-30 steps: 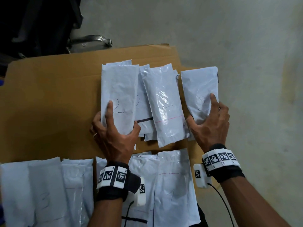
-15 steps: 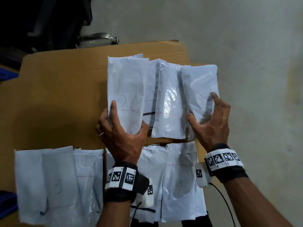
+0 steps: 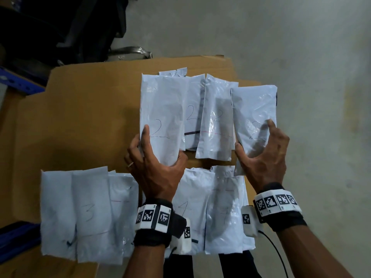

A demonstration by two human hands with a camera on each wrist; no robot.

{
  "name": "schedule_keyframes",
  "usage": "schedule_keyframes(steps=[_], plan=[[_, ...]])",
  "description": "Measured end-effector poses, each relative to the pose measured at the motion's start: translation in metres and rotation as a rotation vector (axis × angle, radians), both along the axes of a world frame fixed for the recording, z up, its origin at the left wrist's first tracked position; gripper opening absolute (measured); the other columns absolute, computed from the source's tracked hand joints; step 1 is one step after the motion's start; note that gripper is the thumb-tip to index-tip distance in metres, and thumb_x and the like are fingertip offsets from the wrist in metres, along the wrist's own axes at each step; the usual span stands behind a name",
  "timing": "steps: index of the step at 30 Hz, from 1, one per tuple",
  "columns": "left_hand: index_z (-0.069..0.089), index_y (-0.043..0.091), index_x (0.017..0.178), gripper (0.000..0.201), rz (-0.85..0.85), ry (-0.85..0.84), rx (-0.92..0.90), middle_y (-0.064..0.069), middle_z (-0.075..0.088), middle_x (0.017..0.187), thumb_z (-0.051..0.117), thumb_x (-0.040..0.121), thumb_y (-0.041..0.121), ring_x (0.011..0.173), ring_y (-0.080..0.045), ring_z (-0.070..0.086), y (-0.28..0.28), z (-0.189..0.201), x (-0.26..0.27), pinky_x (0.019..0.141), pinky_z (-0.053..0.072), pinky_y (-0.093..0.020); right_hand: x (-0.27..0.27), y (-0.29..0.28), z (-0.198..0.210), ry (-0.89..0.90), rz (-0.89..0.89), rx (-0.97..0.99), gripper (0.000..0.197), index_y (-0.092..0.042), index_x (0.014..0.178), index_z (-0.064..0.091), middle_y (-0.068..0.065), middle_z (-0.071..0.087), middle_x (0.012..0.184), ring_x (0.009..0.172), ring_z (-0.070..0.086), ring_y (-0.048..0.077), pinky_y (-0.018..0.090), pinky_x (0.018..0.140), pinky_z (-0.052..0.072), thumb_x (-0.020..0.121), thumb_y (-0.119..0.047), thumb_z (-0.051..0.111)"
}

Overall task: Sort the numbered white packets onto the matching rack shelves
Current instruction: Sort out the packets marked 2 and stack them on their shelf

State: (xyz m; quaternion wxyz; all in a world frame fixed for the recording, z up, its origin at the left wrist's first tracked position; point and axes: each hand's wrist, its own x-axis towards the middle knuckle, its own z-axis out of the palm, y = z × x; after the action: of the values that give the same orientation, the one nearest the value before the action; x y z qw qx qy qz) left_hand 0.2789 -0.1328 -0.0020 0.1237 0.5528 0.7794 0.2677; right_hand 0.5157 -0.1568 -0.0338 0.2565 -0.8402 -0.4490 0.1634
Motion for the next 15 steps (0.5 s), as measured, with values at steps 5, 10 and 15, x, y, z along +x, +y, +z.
schedule_keyframes(steps=[5, 10, 15], plan=[[0.045, 0.022, 0.148, 0.097, -0.033, -0.014, 0.011, -0.008, 0.047, 0.137, 0.079, 0.063, 0.054, 0.122, -0.028, 0.042, -0.011, 0.044, -0.015, 0.104, 0.031, -0.038, -0.023, -0.017, 0.043, -0.001, 0.005, 0.017, 0.096, -0.030, 0.154, 0.032, 0.007, 0.039, 0.143, 0.131, 0.045, 0.027, 0.052, 0.088, 0.057, 0.075, -0.052, 0.081], [0.045, 0.021, 0.148, 0.094, -0.072, -0.033, 0.038, -0.008, 0.048, 0.136, 0.072, 0.064, 0.055, 0.122, -0.030, 0.044, -0.024, 0.101, -0.038, 0.101, 0.041, -0.052, -0.053, -0.030, 0.097, -0.012, 0.012, 0.047, 0.097, -0.028, 0.154, 0.033, 0.008, 0.039, 0.143, 0.131, 0.046, 0.029, 0.053, 0.087, 0.058, 0.074, -0.054, 0.080], [0.046, 0.021, 0.147, 0.093, -0.123, -0.079, 0.088, -0.008, 0.048, 0.136, 0.066, 0.066, 0.061, 0.121, -0.030, 0.044, -0.039, 0.163, -0.061, 0.098, 0.041, -0.050, -0.085, -0.049, 0.153, 0.013, -0.031, 0.123, 0.099, -0.025, 0.154, 0.032, 0.007, 0.038, 0.147, 0.137, 0.042, 0.029, 0.056, 0.097, 0.053, 0.074, -0.056, 0.080]])
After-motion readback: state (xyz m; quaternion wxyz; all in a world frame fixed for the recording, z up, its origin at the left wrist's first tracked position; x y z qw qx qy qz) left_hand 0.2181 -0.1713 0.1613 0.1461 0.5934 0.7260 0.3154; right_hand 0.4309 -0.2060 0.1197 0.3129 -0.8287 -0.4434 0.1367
